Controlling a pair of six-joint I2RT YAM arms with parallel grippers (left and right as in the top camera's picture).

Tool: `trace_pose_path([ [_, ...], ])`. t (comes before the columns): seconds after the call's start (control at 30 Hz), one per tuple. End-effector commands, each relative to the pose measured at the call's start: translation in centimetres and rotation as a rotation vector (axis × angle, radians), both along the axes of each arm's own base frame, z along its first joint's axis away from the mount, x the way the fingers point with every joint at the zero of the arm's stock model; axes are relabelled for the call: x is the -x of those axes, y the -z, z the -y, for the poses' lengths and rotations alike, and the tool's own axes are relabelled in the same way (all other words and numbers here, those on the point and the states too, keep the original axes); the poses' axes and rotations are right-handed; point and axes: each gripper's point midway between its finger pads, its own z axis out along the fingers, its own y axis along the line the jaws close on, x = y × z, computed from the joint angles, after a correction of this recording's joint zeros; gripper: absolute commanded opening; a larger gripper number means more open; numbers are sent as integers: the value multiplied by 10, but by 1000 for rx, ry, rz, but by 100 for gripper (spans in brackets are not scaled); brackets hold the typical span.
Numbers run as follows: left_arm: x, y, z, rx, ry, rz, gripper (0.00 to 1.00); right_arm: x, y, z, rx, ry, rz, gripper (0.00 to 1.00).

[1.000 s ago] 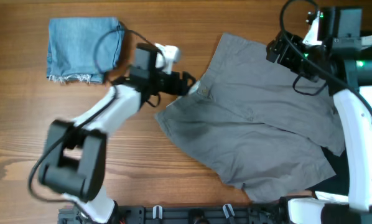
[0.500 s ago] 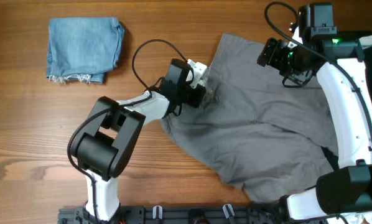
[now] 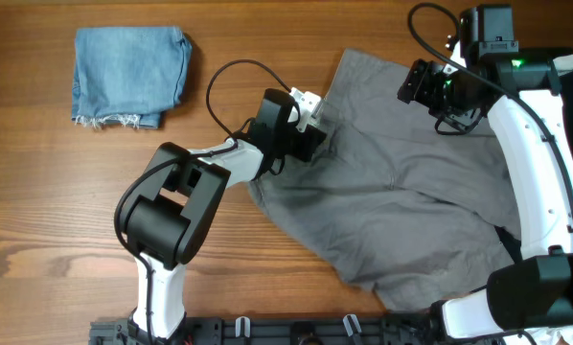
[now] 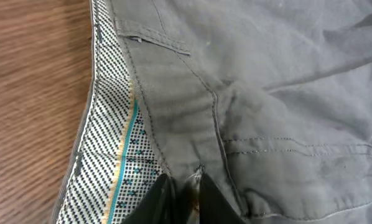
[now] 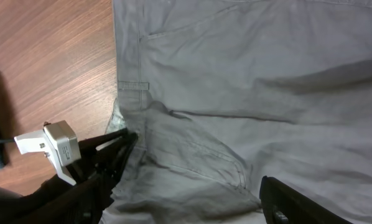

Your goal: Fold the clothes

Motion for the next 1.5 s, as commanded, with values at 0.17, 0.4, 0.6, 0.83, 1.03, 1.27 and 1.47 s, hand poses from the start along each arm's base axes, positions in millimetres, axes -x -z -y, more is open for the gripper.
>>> trace_pose_path([
  [0.17,-55,-14,-37,134,-259,-74,4,1,0,-1,-9,0,-5,82],
  [0.4,-113,-20,-206,185,-566,-111,4,-1,-1,0,-6,0,4,82],
  [0.6,-81,-46,-141,330,-216,-123,65,-1,0,0,-5,-1,2,82],
  [0.83,-24,7,-36,-55,14,-3,87,2,1,0,-6,0,-10,82],
  [1.03,2,20,-11,-90,76,-40,42,5,2,-1,-9,1,-26,82],
  [1.27,-66,39,-164,-314,-445,-80,4,10,4,0,-7,-2,-46,79],
  [1.47,-76,6,-287,-196,-657,-170,4,10,4,0,-5,-3,-44,79],
])
